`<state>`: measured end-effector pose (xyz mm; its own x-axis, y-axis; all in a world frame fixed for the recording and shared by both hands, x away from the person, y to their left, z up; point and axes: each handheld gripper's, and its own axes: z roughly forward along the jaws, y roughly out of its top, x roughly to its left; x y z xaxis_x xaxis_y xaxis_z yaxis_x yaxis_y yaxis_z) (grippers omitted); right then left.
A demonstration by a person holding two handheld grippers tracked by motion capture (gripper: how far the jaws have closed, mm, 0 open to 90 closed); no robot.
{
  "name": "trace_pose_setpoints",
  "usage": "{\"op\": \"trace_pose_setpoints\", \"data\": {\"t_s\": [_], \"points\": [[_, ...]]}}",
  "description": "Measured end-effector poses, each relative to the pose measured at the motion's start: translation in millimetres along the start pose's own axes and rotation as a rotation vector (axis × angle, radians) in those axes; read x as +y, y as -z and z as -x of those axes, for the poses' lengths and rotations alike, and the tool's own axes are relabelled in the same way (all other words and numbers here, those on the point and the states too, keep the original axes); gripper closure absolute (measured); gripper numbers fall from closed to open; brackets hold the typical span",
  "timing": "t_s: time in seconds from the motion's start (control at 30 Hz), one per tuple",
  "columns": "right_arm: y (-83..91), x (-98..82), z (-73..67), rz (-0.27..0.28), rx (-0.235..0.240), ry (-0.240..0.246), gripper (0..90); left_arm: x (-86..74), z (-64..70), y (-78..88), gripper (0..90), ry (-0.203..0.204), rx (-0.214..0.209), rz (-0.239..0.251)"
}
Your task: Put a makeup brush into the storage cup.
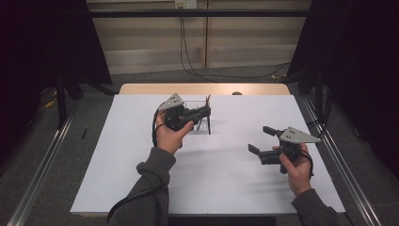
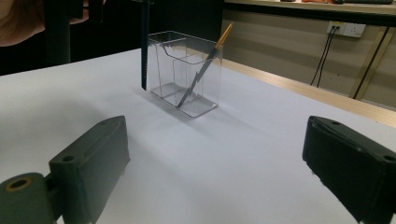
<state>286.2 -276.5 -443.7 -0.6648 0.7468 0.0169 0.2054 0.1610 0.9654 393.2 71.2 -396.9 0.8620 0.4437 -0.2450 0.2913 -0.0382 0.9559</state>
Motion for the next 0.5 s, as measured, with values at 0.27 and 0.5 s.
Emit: {"op": "trace_pose_setpoints", "data": {"t_s": [0.27, 0.5], "points": [[-0.2, 0.0, -0.7, -0.002, 0.001, -0.007, 6.8, 3.7, -2.0, 2.0, 83.3, -0.004, 0.004, 0.001], [-0.4, -0.3, -0.6, -0.003, 0.005, -0.004, 6.5, 7.2, -4.4, 4.1, 83.4, -0.005, 0.011, -0.004]]}}
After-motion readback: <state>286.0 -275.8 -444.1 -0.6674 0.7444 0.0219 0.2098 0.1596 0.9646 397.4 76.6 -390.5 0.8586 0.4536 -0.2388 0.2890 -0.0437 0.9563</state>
